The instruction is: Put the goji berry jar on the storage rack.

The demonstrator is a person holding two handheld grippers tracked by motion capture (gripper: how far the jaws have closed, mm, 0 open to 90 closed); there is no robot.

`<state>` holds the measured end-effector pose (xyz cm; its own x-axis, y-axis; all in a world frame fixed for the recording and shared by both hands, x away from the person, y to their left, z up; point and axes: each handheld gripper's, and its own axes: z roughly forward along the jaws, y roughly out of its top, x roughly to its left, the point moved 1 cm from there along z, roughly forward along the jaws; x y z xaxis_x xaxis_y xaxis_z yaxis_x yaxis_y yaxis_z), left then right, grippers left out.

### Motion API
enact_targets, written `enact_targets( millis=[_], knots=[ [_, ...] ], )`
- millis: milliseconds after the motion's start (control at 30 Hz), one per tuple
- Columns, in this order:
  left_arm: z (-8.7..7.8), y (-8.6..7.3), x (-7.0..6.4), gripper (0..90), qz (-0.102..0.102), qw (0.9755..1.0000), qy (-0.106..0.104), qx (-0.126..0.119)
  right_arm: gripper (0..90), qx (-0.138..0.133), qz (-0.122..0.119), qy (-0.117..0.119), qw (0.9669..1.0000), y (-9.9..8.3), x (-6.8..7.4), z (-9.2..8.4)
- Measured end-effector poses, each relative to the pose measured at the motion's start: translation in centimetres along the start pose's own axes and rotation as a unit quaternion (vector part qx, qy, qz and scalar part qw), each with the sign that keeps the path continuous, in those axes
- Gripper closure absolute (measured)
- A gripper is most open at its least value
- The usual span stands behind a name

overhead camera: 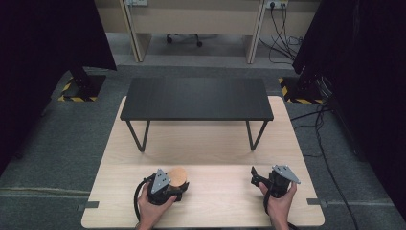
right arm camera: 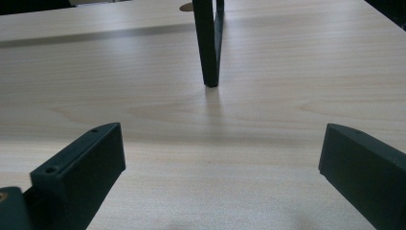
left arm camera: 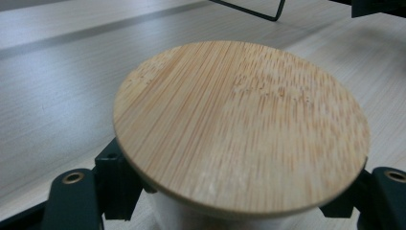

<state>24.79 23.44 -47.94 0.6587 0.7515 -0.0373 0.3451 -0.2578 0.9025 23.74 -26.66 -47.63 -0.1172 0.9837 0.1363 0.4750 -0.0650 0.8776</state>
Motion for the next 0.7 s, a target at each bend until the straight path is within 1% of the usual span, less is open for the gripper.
enact_targets(
  millis=[33,67,133,200,267,300,367,500,633,700],
  knots=[
    [-0.4,0.3,0.2,25.7,-0.012,0.9999,0.000,-0.006,2.0,-0.001,0.000,0.000,1.0000,0.0,0.0,0.0],
    [-0.4,0.3,0.2,25.7,-0.012,0.9999,0.000,-0.006,2.0,-0.001,0.000,0.000,1.0000,0.0,0.0,0.0],
    [-0.9,0.7,0.1,25.7,-0.020,0.9997,0.005,-0.016,2.0,-0.002,0.002,0.000,1.0000,-0.1,0.0,0.0],
    [-1.6,1.5,0.0,25.7,-0.024,0.9994,0.010,-0.023,2.0,-0.002,0.004,0.000,1.0000,-0.1,-0.1,0.0],
    [-2.2,2.3,-0.4,25.7,-0.019,0.9992,0.023,-0.028,2.0,-0.002,0.004,0.000,1.0000,-0.1,-0.1,0.0],
    [-2.5,2.7,-0.5,25.7,-0.020,0.9990,0.027,-0.030,2.0,-0.002,0.003,-0.001,1.0000,-0.1,0.0,0.0],
    [-2.9,3.3,-0.8,25.7,-0.015,0.9987,0.033,-0.037,2.0,-0.002,0.004,-0.001,1.0000,-0.1,0.0,0.0],
    [-3.5,4.4,-1.2,25.7,-0.009,0.9982,0.040,-0.044,2.0,-0.003,0.006,-0.001,1.0000,-0.1,-0.1,0.0],
    [-4.0,5.6,-1.2,25.7,-0.012,0.9976,0.042,-0.053,2.0,-0.002,0.007,-0.001,1.0000,-0.1,-0.1,0.0],
    [-4.2,6.4,-1.3,25.7,-0.008,0.9973,0.047,-0.055,2.1,-0.002,0.007,-0.001,1.0000,-0.1,-0.1,0.0]
  ],
)
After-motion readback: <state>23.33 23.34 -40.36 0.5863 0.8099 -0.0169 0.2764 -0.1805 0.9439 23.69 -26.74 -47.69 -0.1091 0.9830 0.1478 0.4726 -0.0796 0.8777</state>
